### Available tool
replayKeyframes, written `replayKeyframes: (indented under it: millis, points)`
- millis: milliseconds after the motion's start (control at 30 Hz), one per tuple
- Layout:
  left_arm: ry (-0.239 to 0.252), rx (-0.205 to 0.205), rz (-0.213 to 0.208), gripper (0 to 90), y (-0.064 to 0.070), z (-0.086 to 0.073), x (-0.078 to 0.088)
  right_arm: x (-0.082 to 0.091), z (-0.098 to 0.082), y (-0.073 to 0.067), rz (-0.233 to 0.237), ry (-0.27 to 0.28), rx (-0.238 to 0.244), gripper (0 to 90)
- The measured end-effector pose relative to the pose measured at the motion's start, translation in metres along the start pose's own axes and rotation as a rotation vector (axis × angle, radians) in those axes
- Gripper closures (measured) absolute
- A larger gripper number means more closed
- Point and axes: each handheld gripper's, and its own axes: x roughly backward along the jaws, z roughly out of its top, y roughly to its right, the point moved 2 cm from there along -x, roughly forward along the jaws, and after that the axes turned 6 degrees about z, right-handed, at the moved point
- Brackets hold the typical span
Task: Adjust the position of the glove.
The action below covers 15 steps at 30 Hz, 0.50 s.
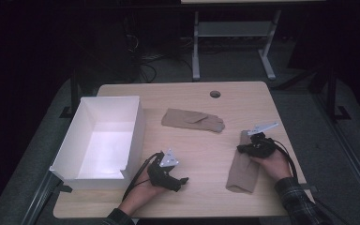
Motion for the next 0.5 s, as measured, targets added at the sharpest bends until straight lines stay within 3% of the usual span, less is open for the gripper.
replayKeyframes:
  millis: [333,500]
  points:
    - [0.0,-0.002,0.0,12.6,0.0,0.0,0.0,-0.017,0.009,-0.028,0.086,-0.015,0.095,89.8]
    - [-0.001,-0.003,0.0,12.6,0.0,0.0,0.0,-0.017,0.01,-0.031,0.099,-0.001,0.097,89.8]
